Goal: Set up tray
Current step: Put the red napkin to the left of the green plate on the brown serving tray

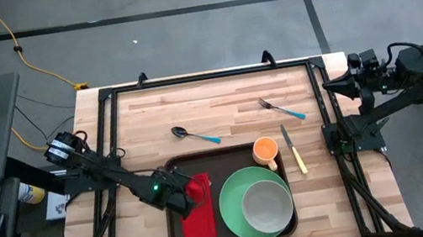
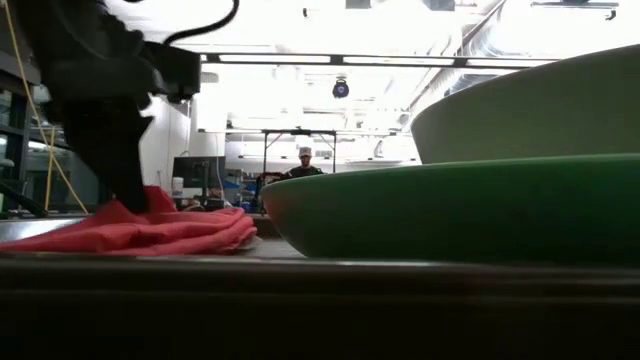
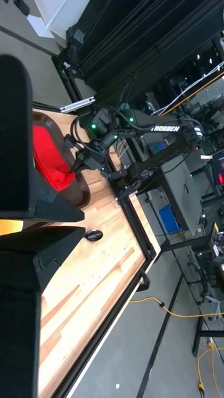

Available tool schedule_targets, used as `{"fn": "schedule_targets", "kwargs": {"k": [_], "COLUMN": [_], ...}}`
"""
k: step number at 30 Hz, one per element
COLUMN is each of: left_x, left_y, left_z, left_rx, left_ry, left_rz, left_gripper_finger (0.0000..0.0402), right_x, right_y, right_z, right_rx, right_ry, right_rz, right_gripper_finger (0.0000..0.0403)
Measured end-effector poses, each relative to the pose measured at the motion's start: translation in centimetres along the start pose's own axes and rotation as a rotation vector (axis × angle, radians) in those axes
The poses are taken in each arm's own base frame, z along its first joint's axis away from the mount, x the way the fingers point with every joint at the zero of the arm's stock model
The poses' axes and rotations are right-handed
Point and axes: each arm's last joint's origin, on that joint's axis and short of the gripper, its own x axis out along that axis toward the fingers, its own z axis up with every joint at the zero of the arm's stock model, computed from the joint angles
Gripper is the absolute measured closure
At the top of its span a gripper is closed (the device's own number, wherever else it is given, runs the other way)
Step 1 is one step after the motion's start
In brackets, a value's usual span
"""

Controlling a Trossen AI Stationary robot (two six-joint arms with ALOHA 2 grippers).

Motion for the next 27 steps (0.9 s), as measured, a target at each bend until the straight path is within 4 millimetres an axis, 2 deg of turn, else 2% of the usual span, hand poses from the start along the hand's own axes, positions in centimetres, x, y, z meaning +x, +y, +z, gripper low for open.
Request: {"fn": "schedule_targets", "kwargs": {"k": [8, 16, 27], "left_x": [-0.2, -0.2, -0.19], "left_y": [0.08, -0.02, -0.12], "left_z": [-0.47, -0.45, -0.42], "left_rx": [-0.008, -0.011, -0.009], "left_ry": [-0.011, -0.012, -0.011], "left_rz": [0.029, 0.018, 0.007], "left_gripper_finger": [0.0374, 0.0378, 0.0311], "right_x": [0.0, 0.0, 0.01], "right_y": [-0.01, 0.0, 0.0], "right_z": [0.0, 0.0, 0.0], "right_rx": [-0.015, -0.015, -0.023], "right_ry": [-0.002, 0.0, 0.0], "right_rz": [-0.005, -0.001, -0.001], "right_gripper_finger": [0.0403, 0.0403, 0.0403]}}
